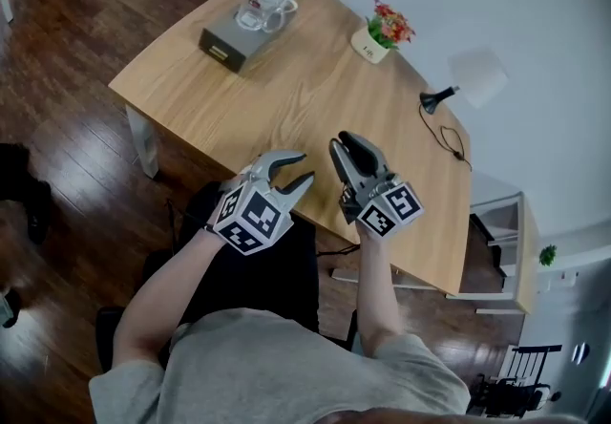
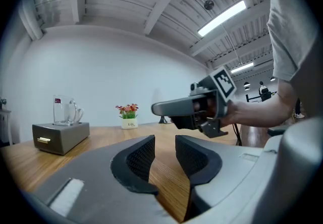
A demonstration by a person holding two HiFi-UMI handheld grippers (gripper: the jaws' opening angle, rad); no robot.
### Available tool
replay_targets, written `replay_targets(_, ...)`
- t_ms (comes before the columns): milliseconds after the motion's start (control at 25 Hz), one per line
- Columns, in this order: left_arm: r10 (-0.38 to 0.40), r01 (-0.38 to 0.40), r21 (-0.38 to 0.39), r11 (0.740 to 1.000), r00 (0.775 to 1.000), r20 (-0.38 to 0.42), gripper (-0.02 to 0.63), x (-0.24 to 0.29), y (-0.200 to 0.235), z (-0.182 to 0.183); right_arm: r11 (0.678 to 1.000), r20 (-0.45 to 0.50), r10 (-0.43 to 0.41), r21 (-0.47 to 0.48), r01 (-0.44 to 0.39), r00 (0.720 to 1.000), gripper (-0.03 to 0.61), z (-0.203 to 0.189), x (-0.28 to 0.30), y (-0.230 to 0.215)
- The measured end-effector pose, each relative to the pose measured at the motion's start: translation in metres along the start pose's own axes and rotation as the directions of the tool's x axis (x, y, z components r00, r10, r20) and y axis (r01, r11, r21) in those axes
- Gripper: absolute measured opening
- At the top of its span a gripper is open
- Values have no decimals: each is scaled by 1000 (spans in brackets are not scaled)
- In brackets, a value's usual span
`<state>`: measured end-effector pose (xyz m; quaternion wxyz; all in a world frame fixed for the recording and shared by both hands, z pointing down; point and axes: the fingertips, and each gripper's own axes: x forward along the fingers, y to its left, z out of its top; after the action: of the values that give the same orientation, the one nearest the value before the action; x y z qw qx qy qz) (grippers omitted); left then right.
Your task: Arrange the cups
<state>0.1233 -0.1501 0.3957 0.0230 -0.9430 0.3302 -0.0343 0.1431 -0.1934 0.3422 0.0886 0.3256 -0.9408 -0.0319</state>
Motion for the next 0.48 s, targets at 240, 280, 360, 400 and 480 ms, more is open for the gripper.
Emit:
replay_targets(240, 7, -6, 12, 1000, 1000, -5, 121, -2, 2, -3, 994, 133, -112, 30, 108, 985, 94, -9, -41, 5)
replay_targets(280, 8, -8, 15, 1000, 1000, -3, 121, -3, 2, -3, 993, 144, -118, 27, 116, 983, 94, -10, -42, 6)
replay_targets(360, 8, -8, 21, 1000, 1000, -1, 121, -3, 1, -4, 992, 159, -128, 25, 125, 979, 94, -15, -42, 8)
replay_targets(400, 7, -7, 21, 1000, 1000, -2, 121, -4, 1, -5, 992, 161, -129, 26, 126, 979, 94, -17, -43, 10)
replay_targets(480, 10, -10, 20, 1000, 1000, -2, 121, -3, -1, -4, 993, 151, -113, 33, 110, 982, 94, -23, -44, 15)
